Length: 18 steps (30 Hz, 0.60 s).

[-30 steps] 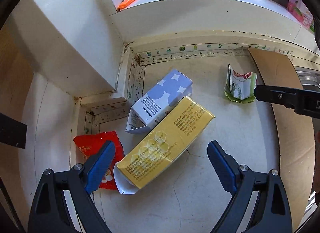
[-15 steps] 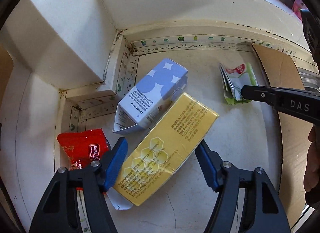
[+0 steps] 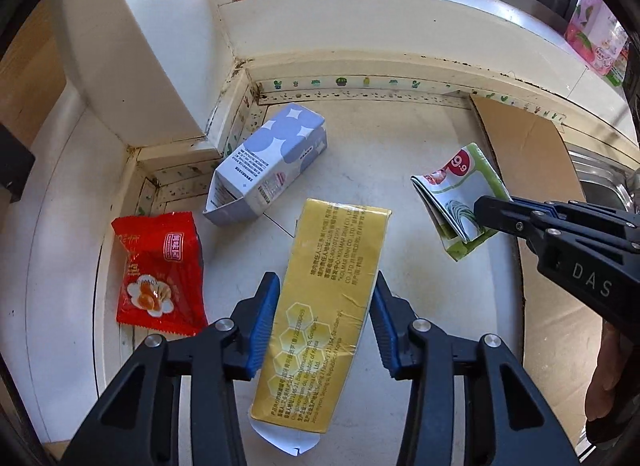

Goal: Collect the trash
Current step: 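Grasp the yellow packet with the left tool while the right tool grasps the green-white bag, then carry the yellow packet and green-white bag down over the floor bin with both tools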

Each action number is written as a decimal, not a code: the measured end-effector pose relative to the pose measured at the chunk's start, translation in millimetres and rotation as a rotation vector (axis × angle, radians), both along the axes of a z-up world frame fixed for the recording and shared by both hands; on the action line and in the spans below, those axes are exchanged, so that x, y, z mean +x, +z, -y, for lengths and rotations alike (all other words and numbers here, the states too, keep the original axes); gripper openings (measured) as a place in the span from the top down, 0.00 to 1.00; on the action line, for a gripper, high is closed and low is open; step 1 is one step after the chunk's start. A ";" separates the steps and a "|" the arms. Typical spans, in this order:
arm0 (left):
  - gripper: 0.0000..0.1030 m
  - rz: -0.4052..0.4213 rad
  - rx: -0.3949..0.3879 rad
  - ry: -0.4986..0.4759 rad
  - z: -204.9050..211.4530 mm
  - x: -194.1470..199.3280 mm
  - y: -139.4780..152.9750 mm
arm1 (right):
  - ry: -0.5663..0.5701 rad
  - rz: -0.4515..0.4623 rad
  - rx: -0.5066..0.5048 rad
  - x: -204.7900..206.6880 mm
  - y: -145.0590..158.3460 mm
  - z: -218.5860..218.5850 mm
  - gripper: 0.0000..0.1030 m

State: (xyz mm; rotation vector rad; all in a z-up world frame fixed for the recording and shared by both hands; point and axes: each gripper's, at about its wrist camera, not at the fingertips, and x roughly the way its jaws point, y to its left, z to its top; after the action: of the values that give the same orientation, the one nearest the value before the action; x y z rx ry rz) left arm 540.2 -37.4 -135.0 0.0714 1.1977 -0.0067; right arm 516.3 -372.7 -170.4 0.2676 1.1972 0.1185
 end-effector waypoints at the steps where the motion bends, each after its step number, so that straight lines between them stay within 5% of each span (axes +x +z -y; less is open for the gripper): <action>1: 0.59 0.007 -0.009 0.000 2.2 -6.9 4.5 | 0.002 0.005 -0.003 -5.4 2.8 -2.2 0.94; 18: 0.59 0.090 -0.048 -0.018 22.3 -139.0 69.6 | 0.026 0.097 -0.134 -129.4 66.0 -50.6 0.94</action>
State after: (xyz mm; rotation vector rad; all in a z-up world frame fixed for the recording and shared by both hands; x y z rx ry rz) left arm 401.3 -59.7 -65.4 0.0398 1.1060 -0.0482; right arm 386.8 -322.0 -104.4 0.1275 1.1072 0.0732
